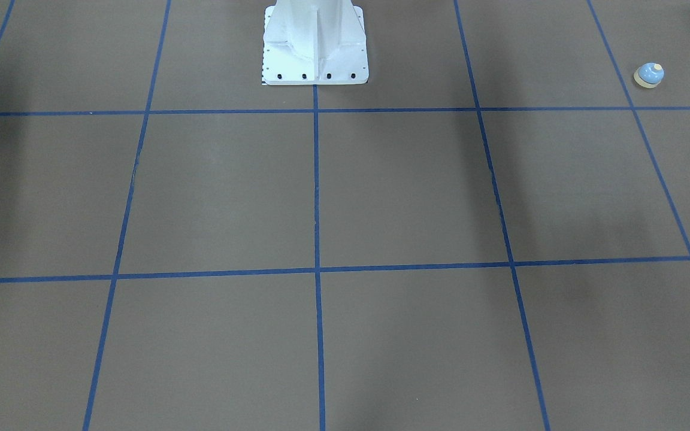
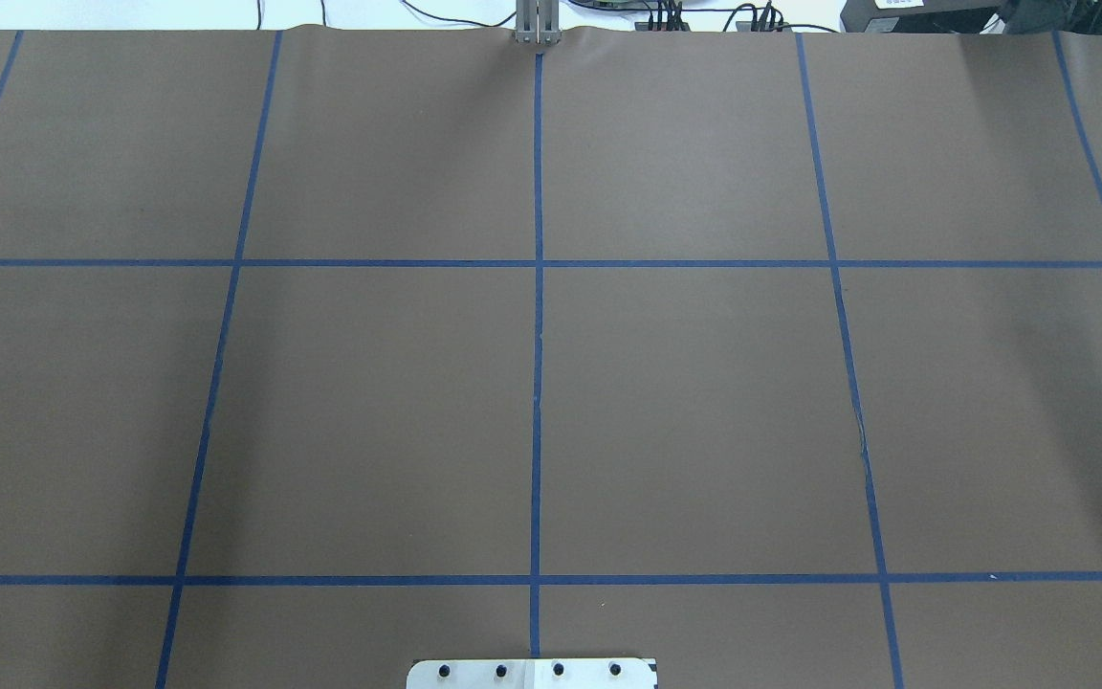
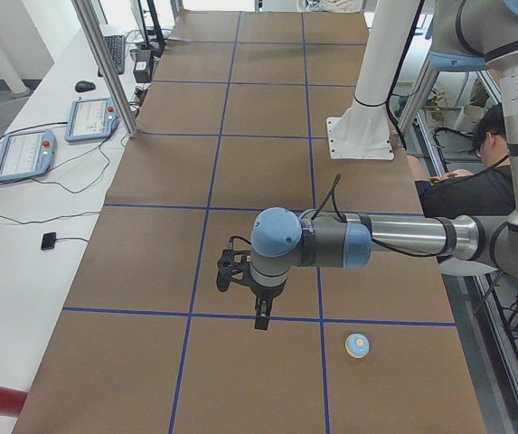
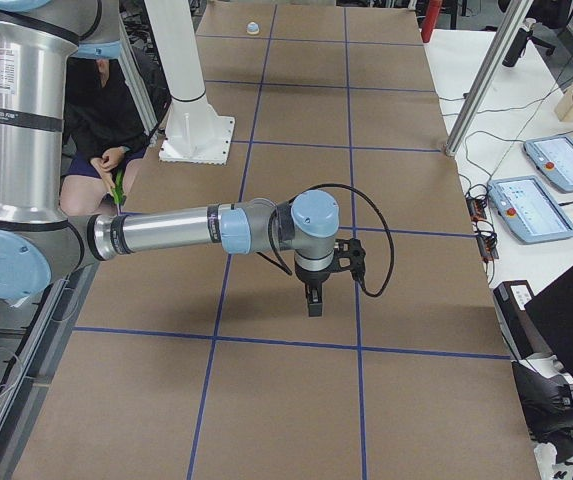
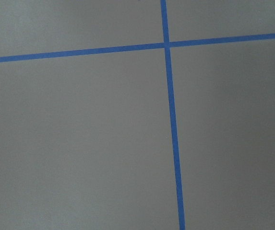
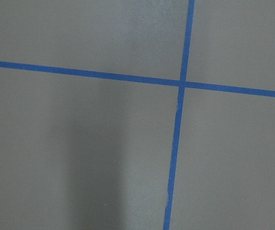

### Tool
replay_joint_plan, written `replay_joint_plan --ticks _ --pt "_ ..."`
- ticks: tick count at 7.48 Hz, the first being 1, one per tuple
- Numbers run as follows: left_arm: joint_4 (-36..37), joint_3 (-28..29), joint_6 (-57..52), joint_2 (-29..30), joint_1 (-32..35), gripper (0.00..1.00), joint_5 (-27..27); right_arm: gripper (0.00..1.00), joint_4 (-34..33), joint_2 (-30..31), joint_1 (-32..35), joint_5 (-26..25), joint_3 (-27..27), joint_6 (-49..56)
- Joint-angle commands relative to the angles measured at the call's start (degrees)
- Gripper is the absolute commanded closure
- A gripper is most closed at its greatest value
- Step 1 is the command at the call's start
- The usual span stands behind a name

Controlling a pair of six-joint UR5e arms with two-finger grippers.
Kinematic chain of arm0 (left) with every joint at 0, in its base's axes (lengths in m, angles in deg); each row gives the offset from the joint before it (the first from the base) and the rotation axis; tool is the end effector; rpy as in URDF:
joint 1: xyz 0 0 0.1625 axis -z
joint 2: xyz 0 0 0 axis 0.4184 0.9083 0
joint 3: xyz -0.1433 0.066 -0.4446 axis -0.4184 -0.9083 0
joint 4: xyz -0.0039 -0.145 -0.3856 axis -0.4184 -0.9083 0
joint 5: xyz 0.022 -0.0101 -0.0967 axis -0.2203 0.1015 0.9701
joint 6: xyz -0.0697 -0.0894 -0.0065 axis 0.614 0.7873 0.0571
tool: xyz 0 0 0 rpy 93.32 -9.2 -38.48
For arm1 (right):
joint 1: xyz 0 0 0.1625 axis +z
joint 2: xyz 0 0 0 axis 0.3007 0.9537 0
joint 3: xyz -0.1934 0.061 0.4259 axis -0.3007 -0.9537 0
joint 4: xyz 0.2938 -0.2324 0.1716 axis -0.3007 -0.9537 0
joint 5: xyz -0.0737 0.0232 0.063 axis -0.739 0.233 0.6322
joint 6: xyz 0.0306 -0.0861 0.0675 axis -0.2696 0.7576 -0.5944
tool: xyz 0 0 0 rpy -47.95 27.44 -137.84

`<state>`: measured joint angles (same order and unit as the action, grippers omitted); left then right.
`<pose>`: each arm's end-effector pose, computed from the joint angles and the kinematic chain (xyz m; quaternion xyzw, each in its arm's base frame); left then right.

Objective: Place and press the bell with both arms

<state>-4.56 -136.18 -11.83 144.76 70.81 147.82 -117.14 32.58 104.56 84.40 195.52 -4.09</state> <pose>-0.0890 -0.3566 0.6784 0.0542 0.3726 0.0197 0.9262 0.0313 -0.4371 0.6383 0.0406 -0.3796 -0.0384 0.9235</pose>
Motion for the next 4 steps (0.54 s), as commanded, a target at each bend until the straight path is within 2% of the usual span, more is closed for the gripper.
replay_joint_plan --ticks 1,4 --pt "0.0 0.0 0.0 0.0 0.0 0.00 -0.3 0.00 0.0 0.0 0.0 0.0 0.1 0.0" --pt "-0.1 -1.0 0.0 0.2 0.0 0.00 0.0 0.00 0.1 0.0 0.0 0.1 0.3 0.0"
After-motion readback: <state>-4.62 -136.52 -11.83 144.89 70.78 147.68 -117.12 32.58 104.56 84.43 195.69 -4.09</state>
